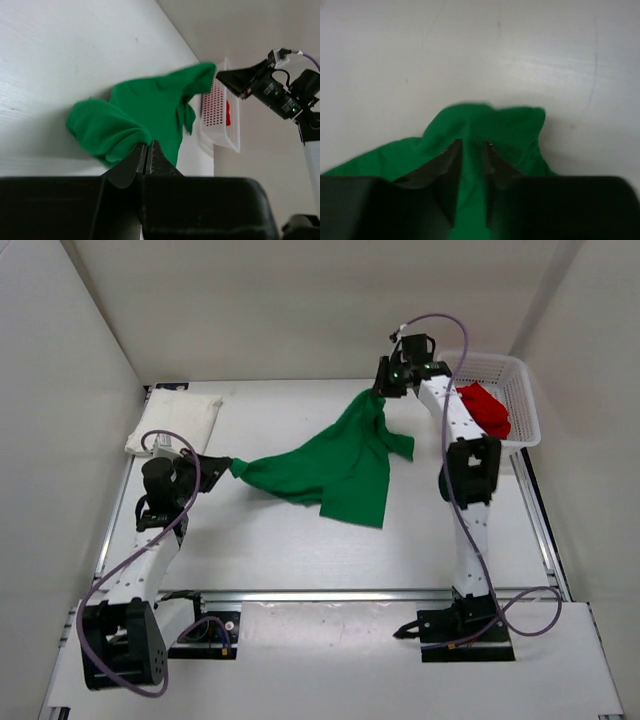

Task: Fold and stack the t-shirts
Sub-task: Flatten out the tshirt

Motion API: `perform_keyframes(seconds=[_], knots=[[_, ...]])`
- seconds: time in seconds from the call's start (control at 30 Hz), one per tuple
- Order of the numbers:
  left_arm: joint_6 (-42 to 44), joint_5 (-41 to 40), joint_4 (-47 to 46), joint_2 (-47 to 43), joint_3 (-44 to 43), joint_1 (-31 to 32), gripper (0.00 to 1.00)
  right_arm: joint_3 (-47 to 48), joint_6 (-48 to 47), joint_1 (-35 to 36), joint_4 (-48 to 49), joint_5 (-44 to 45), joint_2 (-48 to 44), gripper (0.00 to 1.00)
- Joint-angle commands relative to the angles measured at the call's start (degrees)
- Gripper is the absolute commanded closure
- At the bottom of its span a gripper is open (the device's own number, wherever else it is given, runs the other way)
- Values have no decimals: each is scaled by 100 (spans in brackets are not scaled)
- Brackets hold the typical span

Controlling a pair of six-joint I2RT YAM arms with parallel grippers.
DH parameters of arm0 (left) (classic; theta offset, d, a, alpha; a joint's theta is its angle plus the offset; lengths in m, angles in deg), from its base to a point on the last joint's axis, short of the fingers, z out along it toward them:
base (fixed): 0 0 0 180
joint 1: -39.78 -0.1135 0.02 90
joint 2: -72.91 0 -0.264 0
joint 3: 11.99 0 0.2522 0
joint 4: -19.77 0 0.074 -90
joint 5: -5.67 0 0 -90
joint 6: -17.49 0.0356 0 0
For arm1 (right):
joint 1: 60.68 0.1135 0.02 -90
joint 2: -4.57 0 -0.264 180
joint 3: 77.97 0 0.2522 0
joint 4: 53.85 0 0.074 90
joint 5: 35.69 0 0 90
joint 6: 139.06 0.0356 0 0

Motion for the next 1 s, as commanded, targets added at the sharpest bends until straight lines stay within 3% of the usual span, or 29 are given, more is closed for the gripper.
perform_keyframes(seconds=[0.0, 0.07, 0.13, 0.2, 0.23, 0.3, 0.4, 0.6, 0.97], knots=[[24, -60, -323, 86, 106, -107, 100, 3131, 235, -46, -1126, -107, 445, 73], [-38, -51, -472, 87, 220, -159, 100, 2036, 237, -47, -845, -301, -205, 64], [-240, -7, -700, -1, 509, -185, 97, 804, -43, 243, -731, 119, -1090, 64], [-276, -59, -736, -141, 729, -195, 96, -1587, 8, 673, -83, 770, -2072, 67], [-250, -59, -754, -238, 791, -194, 94, -2331, 113, 692, 660, 824, -2784, 69], [-197, -147, -623, -387, 897, -90, 94, -4745, 769, 693, 1998, 493, -3856, 73], [-135, -200, -535, -563, 1054, 95, 94, -6551, 976, 815, 2459, 745, -4915, 73], [-135, -288, -543, -809, 1450, 306, 94, -8067, 1291, 745, 2811, 684, -5059, 67], [-82, -341, -604, -924, 1617, 605, 94, -9325, 2301, 517, 4156, 183, -4856, 66]])
